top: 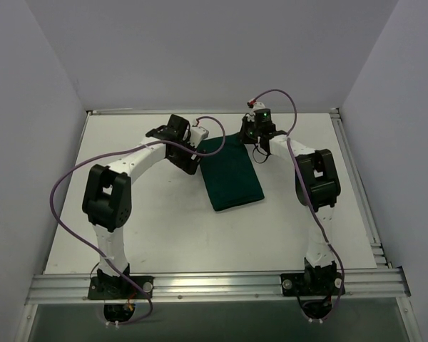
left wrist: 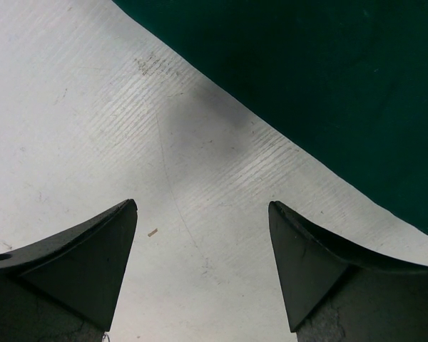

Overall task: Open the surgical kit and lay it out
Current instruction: Open the surgical kit at the center of the board.

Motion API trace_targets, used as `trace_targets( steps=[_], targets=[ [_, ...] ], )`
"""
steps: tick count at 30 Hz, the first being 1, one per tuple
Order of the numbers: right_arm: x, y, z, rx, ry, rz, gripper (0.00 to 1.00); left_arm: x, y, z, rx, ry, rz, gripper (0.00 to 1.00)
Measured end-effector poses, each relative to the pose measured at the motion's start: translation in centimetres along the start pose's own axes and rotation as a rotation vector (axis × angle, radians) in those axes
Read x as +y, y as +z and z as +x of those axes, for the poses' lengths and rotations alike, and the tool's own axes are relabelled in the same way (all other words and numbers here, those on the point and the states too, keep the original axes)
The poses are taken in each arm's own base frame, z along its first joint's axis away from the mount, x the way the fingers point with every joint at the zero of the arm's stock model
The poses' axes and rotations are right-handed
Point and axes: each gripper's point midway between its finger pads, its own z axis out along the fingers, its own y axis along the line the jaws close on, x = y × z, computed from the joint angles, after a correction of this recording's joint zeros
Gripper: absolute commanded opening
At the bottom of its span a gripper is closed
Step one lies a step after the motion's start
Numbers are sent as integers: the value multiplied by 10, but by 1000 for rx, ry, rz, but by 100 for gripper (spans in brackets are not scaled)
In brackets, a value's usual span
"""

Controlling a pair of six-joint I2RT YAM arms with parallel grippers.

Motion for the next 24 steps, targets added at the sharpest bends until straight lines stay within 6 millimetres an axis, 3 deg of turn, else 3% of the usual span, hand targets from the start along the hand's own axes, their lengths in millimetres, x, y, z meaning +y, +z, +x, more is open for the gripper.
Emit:
trace_targets(
  steps=[6, 10, 12, 16, 21, 24],
  targets=[
    [8, -2, 0, 0, 16, 5, 0, 1, -4, -2, -8, 4, -3, 84],
    [36, -12, -5, -8, 38, 1, 0, 9, -16, -4, -30, -4, -17, 84],
    [62, -20, -9, -23, 49, -18, 0, 17, -27, -3, -48, -16, -29, 84],
    [133, -34, -4, -42, 91, -118, 0, 51, -59, 3, -93, -79, -65, 84],
    [216, -41, 21, -40, 187, -260, 0, 116, -104, 23, -161, -212, -147, 85],
    [256, -34, 42, -25, 257, -323, 0, 145, -120, 43, -171, -280, -191, 85]
  ],
)
